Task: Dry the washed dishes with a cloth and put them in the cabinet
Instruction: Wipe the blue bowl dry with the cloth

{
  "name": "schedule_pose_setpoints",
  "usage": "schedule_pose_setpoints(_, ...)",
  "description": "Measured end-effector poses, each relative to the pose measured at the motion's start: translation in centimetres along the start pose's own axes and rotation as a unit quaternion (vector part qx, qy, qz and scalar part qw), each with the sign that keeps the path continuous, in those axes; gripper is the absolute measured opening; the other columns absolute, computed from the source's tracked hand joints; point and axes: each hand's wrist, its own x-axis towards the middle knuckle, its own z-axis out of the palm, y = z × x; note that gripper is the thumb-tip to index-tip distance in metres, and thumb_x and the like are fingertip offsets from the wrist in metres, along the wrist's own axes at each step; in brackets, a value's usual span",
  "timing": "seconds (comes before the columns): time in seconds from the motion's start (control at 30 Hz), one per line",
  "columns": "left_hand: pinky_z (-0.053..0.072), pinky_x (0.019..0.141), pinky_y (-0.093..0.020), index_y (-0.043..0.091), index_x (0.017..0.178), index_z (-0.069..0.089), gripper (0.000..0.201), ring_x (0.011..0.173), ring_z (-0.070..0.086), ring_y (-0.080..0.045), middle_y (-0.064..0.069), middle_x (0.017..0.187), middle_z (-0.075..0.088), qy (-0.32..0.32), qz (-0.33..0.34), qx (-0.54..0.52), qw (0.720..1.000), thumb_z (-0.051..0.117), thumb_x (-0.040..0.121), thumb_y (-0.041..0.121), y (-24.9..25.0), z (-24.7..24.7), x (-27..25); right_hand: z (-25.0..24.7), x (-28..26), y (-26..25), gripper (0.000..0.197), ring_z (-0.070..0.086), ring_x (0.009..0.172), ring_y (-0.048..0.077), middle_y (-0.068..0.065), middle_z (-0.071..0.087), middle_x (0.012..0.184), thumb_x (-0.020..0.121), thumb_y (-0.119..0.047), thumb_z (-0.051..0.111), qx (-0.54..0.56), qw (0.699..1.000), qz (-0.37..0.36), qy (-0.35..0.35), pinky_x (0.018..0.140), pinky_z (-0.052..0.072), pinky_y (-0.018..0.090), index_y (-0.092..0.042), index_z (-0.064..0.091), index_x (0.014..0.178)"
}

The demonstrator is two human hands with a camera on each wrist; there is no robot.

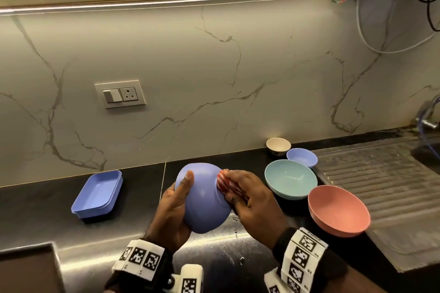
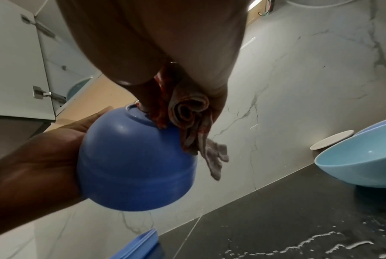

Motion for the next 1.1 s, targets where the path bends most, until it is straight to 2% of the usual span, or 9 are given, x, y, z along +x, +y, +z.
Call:
schedule_pose_setpoints(0.13,0.06,0.075,-0.05,0.016,0.127,0.059,0.051,0.1,0.072,-0.039,-0.017,0.114,0.073,-0.002,-0.005,-0.011,1.0,0.058,0.085,0.045,-0.4,-0.4,-0.3,-0.4,-1.3,0.3,0.045,0.056,0.118,0.005,-0.017,0.059,0.126,0.086,-0.013,0.069,0.014,0.998,-0.033,-0.043,0.101,0.048,0.027,-0.031,0.063,0.126)
schedule_pose_setpoints(0.27,0.059,0.077,-0.048,0.013,0.126,0.06,0.052,0.101,0.071,-0.038,-0.018,0.114,0.073,0.003,-0.014,0.0,1.0,0.055,0.088,0.049,-0.3,-0.7,-0.1,-1.9,0.7,-1.0,0.042,0.059,0.116,0.005,-0.014,0.062,0.124,0.088,-0.012,0.07,0.071,0.995,-0.064,-0.043,0.099,0.049,0.024,-0.032,0.062,0.125)
schedule_pose_setpoints(0.37,0.058,0.083,-0.048,0.014,0.126,0.059,0.054,0.107,0.069,-0.038,-0.018,0.118,0.071,-0.016,-0.036,0.029,0.999,0.044,0.092,0.054,-0.8,-0.1,-0.1,-1.2,3.7,-1.8,0.036,0.057,0.117,0.009,-0.006,0.061,0.127,0.094,-0.017,0.064,-0.006,0.997,-0.073,-0.038,0.101,0.049,0.03,-0.023,0.062,0.129)
schedule_pose_setpoints(0.47,0.054,0.09,-0.048,0.019,0.109,0.062,0.056,0.105,0.067,-0.034,-0.019,0.117,0.069,0.008,-0.051,0.059,0.997,0.039,0.08,0.062,-1.1,0.6,0.3,0.5,3.9,-2.1,0.032,0.052,0.12,0.016,-0.004,0.059,0.131,0.096,-0.027,0.057,-0.105,0.987,-0.101,-0.071,0.102,0.048,0.037,-0.024,0.063,0.128)
schedule_pose_setpoints(0.63,0.061,0.074,-0.039,-0.004,0.117,0.065,0.084,0.094,0.071,-0.032,-0.024,0.113,0.071,-0.027,-0.097,-0.038,0.994,0.035,0.093,0.07,-0.8,-0.9,0.6,2.2,-0.6,-0.8,0.026,0.05,0.127,0.023,-0.001,0.06,0.133,0.095,-0.02,0.057,-0.139,0.952,-0.266,-0.057,0.112,0.036,0.034,-0.025,0.071,0.116)
schedule_pose_setpoints(0.73,0.059,0.082,-0.051,0.007,0.136,0.055,0.082,0.11,0.066,-0.042,-0.025,0.126,0.065,0.014,-0.095,-0.064,0.993,0.043,0.088,0.073,-0.6,-1.5,1.1,2.7,-2.9,1.4,0.028,0.049,0.13,0.025,0.0,0.058,0.137,0.095,-0.021,0.053,-0.203,0.923,-0.316,-0.087,0.113,0.037,0.036,-0.03,0.072,0.113)
schedule_pose_setpoints(0.8,0.056,0.085,-0.053,0.015,0.136,0.056,0.071,0.109,0.068,-0.04,-0.019,0.124,0.069,0.034,-0.06,-0.05,0.996,0.037,0.093,0.068,-0.1,-1.9,1.2,2.4,-3.6,2.7,0.026,0.052,0.125,0.02,-0.003,0.06,0.133,0.092,-0.021,0.053,-0.206,0.93,-0.278,-0.124,0.109,0.042,0.034,-0.032,0.073,0.105)
schedule_pose_setpoints(0.93,0.056,0.085,-0.052,0.023,0.129,0.061,0.062,0.11,0.067,-0.035,-0.011,0.122,0.071,0.026,-0.051,-0.056,0.997,0.03,0.096,0.065,0.7,-2.3,0.9,0.9,-5.3,5.5,0.022,0.062,0.1,-0.002,-0.016,0.06,0.115,0.084,-0.02,0.063,-0.081,0.98,-0.04,-0.178,0.088,0.053,0.025,-0.03,0.071,0.102)
schedule_pose_setpoints(1.1,0.056,0.085,-0.054,0.02,0.132,0.059,0.059,0.11,0.067,-0.038,-0.015,0.124,0.07,0.018,-0.068,-0.046,0.996,0.046,0.092,0.06,0.2,-2.9,0.4,-2.0,-6.2,7.5,0.03,0.061,0.097,0.002,-0.02,0.052,0.111,0.083,-0.034,0.066,-0.208,0.952,0.075,-0.211,0.087,0.049,0.02,-0.037,0.064,0.113)
